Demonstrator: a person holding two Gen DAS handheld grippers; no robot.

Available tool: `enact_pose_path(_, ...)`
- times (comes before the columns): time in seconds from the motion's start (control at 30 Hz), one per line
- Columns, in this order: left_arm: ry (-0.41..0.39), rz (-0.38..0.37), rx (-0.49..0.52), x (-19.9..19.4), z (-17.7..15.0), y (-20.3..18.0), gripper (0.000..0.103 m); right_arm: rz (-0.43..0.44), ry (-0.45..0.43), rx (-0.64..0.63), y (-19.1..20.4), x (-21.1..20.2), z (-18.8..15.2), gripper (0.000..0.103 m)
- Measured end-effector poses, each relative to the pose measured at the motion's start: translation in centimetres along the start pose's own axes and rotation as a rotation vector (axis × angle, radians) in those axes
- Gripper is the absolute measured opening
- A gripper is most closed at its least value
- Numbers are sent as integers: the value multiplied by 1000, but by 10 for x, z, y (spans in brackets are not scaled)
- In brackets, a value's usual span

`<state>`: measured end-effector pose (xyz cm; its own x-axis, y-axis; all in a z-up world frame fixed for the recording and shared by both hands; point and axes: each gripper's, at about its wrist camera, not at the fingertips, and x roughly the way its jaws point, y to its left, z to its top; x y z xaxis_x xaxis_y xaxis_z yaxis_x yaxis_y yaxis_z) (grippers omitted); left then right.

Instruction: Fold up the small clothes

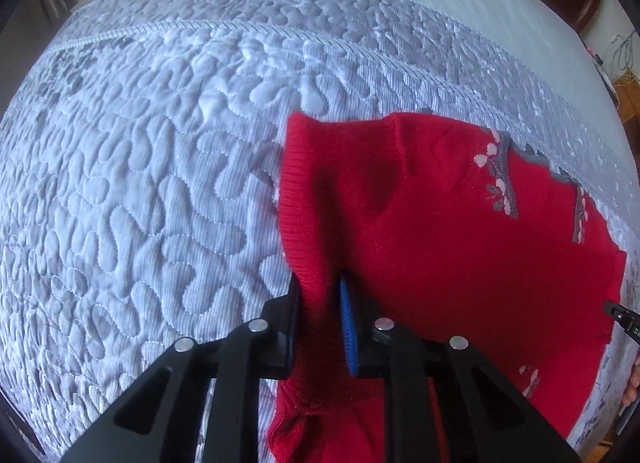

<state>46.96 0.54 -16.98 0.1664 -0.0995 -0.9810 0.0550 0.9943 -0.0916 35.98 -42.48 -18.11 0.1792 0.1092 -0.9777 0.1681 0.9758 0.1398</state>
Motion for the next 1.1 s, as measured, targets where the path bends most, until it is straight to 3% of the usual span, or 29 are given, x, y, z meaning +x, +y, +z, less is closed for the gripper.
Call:
enact_pose_path(0.03,5,-19,-4,-5,-3,2,22,31,-10,10,-3,-7,-3,46)
enact_pose_path(0.13,20,-71,-14,-14,-16,7,27,75,-11,32,-13,-20,-15,44)
enact_pose_path(0.3,31,-73,-31,-8,-27,6,27,152,62,86,-19,-5,-22,21)
enact_pose_path(0.33,29,-65,-42,-7,-27,5,26,162,66,86,-19,-1,-22,6)
enact_pose_path(0.37,27,-55,-44,-5,-27,5,25,179,71,88,-19,1,-23,2)
enact_pose_path(0.47,31,-3,-35,2,-27,1,19,165,56,88,-20,-3,-24,1)
enact_pose_path(0.53,39,10,-33,4,-25,-2,18,98,50,72,-25,-9,-27,0)
enact_pose_path(0.67,39,31,-22,15,-22,-10,18,111,74,91,-39,-3,-32,0)
enact_pose_path(0.83,28,41,0,18,-28,-16,20,50,58,48,-26,1,-32,2)
enact_pose_path(0.9,17,24,2,8,-33,-17,25,79,15,68,-28,-12,-39,6)
enact_pose_path(0.97,21,-9,-11,-6,-44,-9,32,95,-9,71,-29,-26,-52,24)
enact_pose_path(1.1,16,-61,38,-38,-98,10,46,122,2,13,-22,-48,-108,24)
